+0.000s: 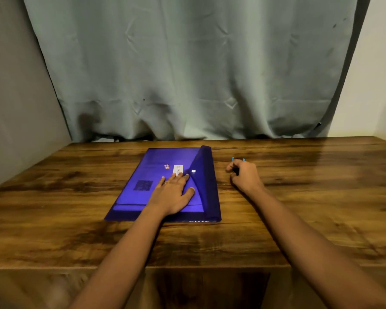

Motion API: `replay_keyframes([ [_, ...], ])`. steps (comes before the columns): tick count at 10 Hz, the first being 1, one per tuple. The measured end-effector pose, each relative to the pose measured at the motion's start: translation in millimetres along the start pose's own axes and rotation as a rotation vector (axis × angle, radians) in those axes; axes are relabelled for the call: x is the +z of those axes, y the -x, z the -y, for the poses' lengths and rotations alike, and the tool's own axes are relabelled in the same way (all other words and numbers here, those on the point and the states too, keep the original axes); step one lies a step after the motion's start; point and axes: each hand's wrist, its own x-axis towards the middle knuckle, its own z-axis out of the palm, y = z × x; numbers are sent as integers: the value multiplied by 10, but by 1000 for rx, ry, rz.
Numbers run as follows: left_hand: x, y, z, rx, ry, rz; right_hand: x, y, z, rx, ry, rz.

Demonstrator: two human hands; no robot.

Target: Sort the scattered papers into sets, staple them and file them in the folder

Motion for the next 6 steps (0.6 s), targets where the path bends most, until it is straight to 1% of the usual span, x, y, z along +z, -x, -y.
replay_keyframes([
  [2,1,-9,-35,-6,-9,-6,-42,50,15,54,-33,-37],
  [3,-3,-6,-41,-5,-11,-5,-65,70,29,60,-44,-34],
  [4,-19,-8,-41,1,6,11,-59,59,38,28,-47,-88],
  [5,-59,-37,-35,18,75,-39,-65,-14,70,-25,-15,-189],
  [6,-141,-188,-3,40,89,-194,-27,-181,66,-125,41,-296],
])
